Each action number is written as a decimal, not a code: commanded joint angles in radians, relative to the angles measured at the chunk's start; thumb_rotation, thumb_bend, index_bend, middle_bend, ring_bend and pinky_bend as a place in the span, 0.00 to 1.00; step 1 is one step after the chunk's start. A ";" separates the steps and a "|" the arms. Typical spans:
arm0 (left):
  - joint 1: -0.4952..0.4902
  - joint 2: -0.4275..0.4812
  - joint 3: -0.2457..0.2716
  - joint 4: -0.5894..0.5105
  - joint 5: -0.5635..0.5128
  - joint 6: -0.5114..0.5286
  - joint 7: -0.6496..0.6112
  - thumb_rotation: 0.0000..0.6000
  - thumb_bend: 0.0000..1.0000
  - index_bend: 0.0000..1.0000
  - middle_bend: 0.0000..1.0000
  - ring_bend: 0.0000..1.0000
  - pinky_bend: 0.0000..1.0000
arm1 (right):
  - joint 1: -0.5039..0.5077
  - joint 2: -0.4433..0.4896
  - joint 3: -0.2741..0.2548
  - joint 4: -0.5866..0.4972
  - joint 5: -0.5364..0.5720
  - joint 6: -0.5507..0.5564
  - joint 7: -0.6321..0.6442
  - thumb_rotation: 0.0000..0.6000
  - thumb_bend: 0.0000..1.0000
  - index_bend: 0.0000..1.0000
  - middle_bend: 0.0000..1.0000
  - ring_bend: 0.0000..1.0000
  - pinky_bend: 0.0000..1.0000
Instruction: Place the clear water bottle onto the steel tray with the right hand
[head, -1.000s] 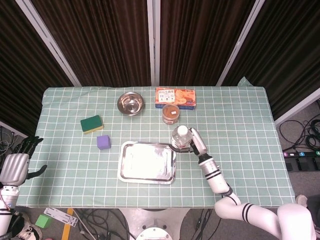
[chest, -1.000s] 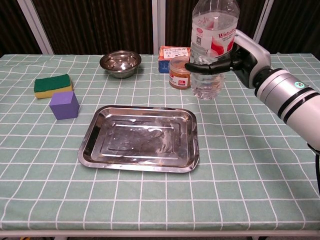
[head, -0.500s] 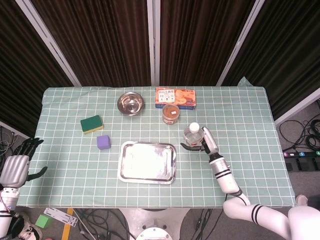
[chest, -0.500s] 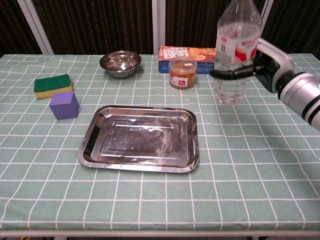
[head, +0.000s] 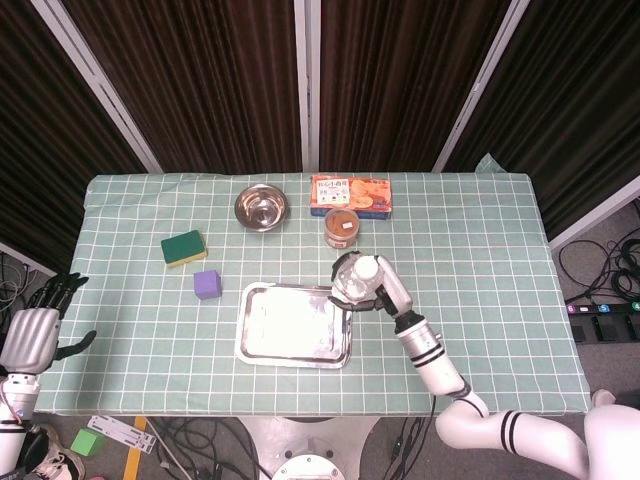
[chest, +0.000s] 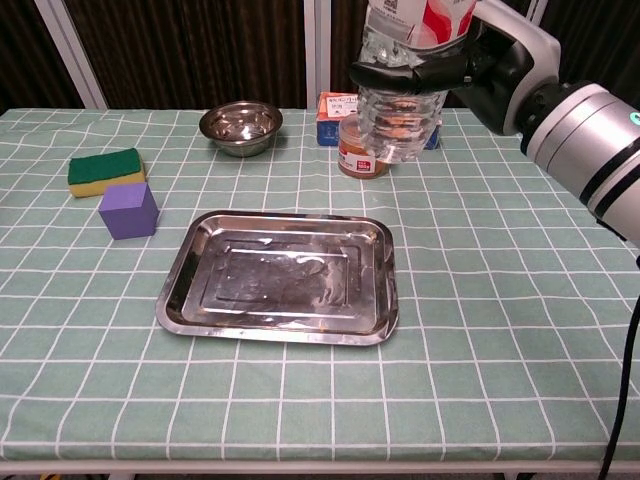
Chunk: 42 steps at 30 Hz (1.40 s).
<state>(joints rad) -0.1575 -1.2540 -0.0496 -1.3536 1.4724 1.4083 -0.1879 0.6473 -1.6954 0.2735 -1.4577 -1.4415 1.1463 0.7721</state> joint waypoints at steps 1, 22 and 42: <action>0.004 0.000 0.003 0.002 0.001 0.003 -0.002 1.00 0.25 0.19 0.21 0.11 0.19 | -0.046 -0.050 -0.094 0.239 0.102 -0.102 0.014 1.00 0.21 0.74 0.57 0.38 0.43; 0.018 0.009 -0.008 0.022 -0.020 0.012 -0.019 1.00 0.25 0.18 0.21 0.11 0.19 | 0.122 -0.262 -0.039 0.378 0.012 -0.161 0.067 1.00 0.20 0.74 0.57 0.38 0.43; 0.020 -0.001 -0.011 0.081 -0.036 -0.012 -0.060 1.00 0.25 0.19 0.21 0.11 0.19 | 0.201 -0.404 -0.111 0.691 -0.083 -0.184 0.301 1.00 0.00 0.52 0.46 0.24 0.33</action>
<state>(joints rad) -0.1371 -1.2545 -0.0612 -1.2734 1.4366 1.3963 -0.2472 0.8447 -2.0989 0.1694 -0.7734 -1.5169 0.9582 1.0652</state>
